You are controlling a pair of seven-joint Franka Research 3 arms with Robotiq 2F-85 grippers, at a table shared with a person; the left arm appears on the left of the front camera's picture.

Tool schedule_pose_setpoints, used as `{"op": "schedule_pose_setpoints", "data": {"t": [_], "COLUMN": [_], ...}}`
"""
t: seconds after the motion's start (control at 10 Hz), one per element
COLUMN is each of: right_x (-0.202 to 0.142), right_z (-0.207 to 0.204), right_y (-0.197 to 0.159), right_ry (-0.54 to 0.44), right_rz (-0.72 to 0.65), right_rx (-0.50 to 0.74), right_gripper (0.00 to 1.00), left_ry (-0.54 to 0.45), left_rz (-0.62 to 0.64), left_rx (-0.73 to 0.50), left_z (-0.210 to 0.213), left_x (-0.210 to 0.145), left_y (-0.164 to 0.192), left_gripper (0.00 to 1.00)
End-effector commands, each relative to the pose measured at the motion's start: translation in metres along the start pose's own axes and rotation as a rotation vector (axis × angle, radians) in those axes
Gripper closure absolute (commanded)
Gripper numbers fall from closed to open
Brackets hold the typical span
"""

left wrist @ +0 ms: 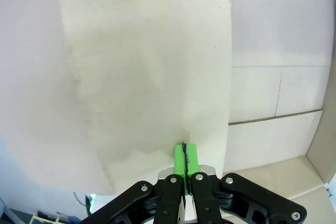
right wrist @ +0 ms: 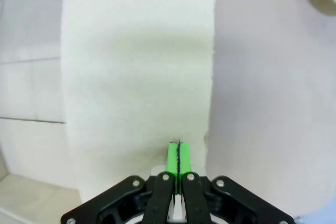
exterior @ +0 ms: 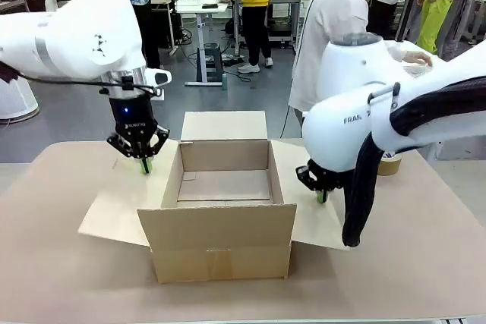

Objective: Wrap the clocks to prevent damage.
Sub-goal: Open the side flaps of the Package Box.

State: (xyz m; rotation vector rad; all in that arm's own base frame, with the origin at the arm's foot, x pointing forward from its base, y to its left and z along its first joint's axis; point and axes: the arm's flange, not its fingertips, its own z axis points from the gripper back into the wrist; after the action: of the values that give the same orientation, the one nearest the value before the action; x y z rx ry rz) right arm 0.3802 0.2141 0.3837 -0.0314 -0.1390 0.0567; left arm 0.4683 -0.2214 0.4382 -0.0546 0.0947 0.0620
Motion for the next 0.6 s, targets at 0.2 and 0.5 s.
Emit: {"op": "schedule_pose_setpoints", "data": {"t": [0.2,0.5], "right_x": [0.005,0.005], "right_z": [-0.029,-0.025], "right_y": [0.005,0.005], "right_ry": [0.021,0.003], "right_rz": [-0.032,-0.038], "right_rx": [0.050,0.056], "right_gripper": [0.99,0.99], "left_ry": [0.018,-0.015], "left_rz": [0.039,0.037], "left_rx": [-0.021,0.023], "left_z": [-0.036,-0.036], "left_x": [0.007,0.004], "left_y": [0.009,0.005], "left_gripper": [1.00,1.00]}}
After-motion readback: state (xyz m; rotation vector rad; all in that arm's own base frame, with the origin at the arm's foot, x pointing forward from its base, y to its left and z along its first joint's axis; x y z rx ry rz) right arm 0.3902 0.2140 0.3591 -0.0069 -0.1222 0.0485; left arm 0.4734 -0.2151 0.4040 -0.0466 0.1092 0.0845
